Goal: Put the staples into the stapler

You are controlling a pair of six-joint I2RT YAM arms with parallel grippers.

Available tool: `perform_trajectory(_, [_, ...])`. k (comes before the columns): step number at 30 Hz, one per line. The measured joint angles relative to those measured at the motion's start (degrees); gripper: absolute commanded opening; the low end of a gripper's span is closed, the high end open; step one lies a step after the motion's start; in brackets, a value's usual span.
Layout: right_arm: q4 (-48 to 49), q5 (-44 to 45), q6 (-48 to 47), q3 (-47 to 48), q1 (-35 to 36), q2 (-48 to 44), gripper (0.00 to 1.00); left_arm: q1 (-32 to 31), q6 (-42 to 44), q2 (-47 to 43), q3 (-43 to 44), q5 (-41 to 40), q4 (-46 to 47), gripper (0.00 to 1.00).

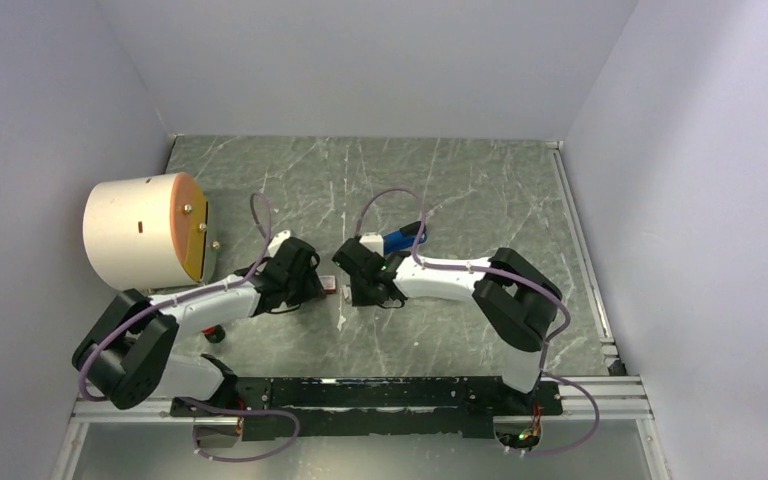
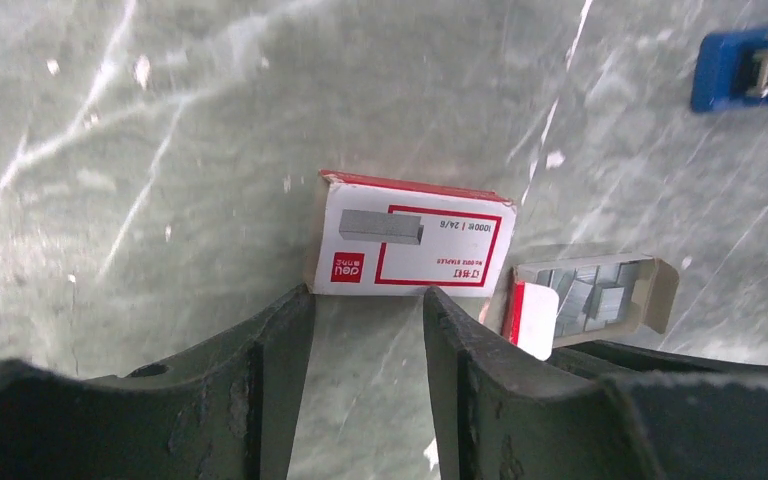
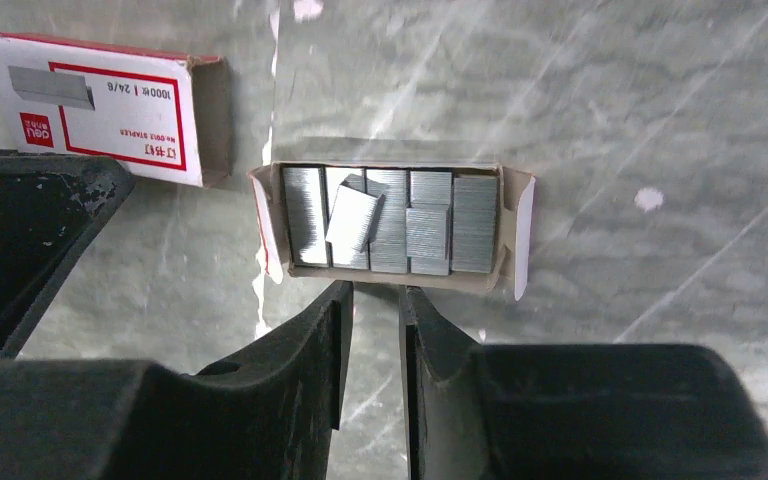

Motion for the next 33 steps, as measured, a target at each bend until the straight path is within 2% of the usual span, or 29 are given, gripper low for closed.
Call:
perform_trajectory(10, [4.0, -3.6, 0.0, 4.1, -6.6, 4.1, 0.27, 6.7, 3.3, 5.3, 3.3, 3.4, 4.5, 0.53])
perform_trajectory(13, [5.0, -4.8, -0.9, 4.8, -7.6, 4.6, 0.3, 7.8, 4.5, 5.5, 3.8, 4.2, 4.0, 0.55])
perform_trajectory(16, [5.6, -5.8, -2.0, 4.3, -8.1, 3.3, 0.33, 7.9, 5.6, 5.1, 3.9, 5.4, 3.4, 0.56])
perform_trajectory(20, [6.1, -7.2, -3.4, 0.9, -8.9, -3.2, 0.37, 7.9, 6.6, 1.7, 3.2, 7.7, 1.5, 0.63])
perform_trajectory(26, [6.2, -5.5, -4.6, -4.0, -16.2, -15.5, 0.49, 7.9, 8.2, -8.4, 0.7, 10.1, 0.2, 0.74])
perform_trajectory(31, [4.2, -1.4, -6.6, -5.0, -23.1, -20.4, 0.67, 7.9, 12.6, -13.9, 1.5, 11.6, -0.5, 0.79])
perform_trajectory(33, [1.9, 1.6, -7.8, -5.0, -24.8, -21.4, 0.7, 7.9, 14.8, -15.0, 3.0, 12.2, -1.4, 0.81])
